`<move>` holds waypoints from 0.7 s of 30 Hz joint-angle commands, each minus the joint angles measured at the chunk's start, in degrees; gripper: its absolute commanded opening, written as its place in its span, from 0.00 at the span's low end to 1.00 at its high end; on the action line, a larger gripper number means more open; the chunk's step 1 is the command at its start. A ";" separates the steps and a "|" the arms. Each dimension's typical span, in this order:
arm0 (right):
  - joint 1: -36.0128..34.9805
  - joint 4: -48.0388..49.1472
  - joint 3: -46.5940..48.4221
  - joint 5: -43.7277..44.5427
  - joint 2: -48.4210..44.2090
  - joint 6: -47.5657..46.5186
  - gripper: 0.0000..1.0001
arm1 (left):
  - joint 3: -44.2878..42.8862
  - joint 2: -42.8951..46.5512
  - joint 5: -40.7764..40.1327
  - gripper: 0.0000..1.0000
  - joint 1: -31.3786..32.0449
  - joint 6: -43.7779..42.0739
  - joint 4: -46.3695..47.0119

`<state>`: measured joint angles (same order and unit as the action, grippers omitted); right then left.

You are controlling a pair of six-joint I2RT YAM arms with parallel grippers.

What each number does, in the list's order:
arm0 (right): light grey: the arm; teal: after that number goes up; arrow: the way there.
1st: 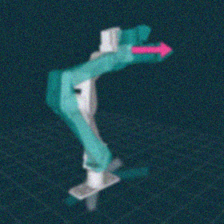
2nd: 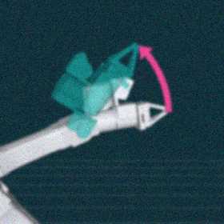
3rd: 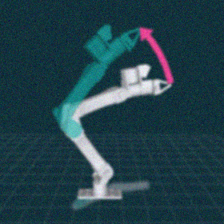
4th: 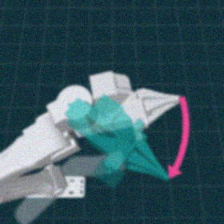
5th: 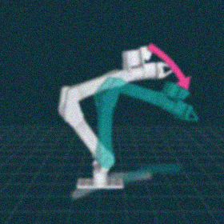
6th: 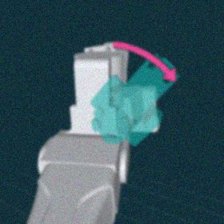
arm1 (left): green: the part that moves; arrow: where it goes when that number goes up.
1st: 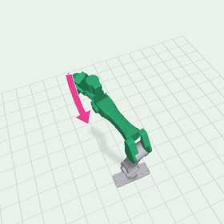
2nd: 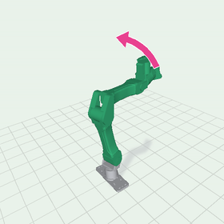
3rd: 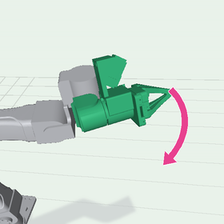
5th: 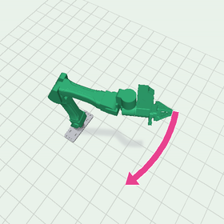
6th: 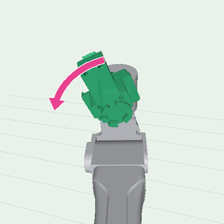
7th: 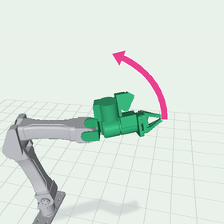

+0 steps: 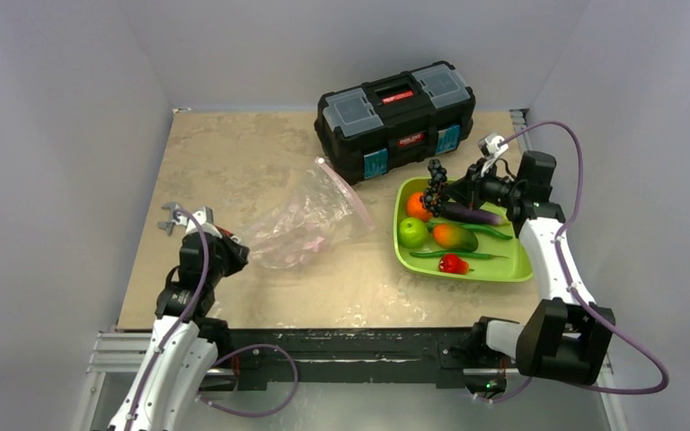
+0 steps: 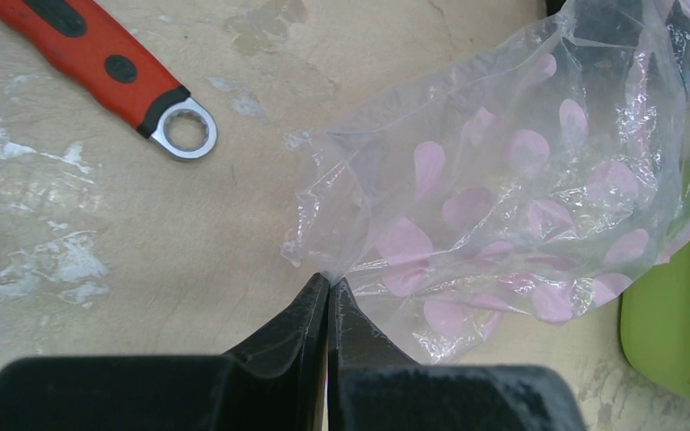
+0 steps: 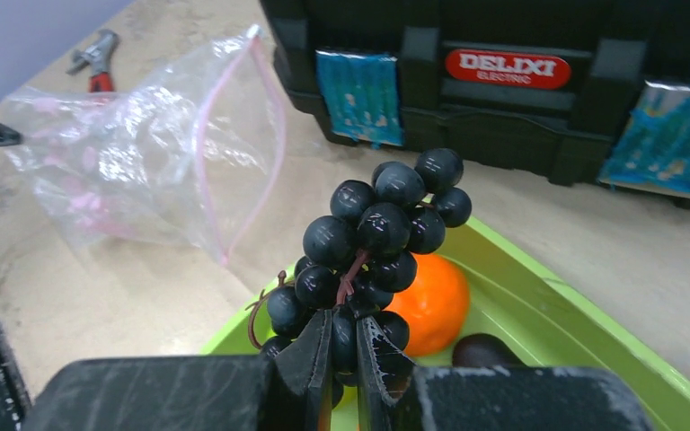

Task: Open the zip-top bag and remove the fake food
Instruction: Place the fake fruit in the bin, then place the zipper food storage bag at the center of the board.

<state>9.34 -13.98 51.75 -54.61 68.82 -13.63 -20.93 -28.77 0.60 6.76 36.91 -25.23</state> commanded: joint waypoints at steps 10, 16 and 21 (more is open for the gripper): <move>3.01 -3.41 3.01 12.74 0.49 -3.86 0.03 | -7.52 -2.82 -10.09 0.05 -0.44 2.33 -4.89; 3.79 -5.39 4.42 16.68 4.18 -4.55 0.17 | -10.27 -3.83 -12.71 0.32 -0.43 3.09 -6.41; 4.14 -6.01 4.43 19.63 4.79 -4.97 0.37 | -12.10 -2.13 -12.77 0.53 -0.44 2.67 -8.06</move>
<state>12.99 -19.64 53.47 -38.00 74.26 -17.34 -29.56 -32.42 -10.76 6.76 39.48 -32.25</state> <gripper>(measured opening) 0.309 0.483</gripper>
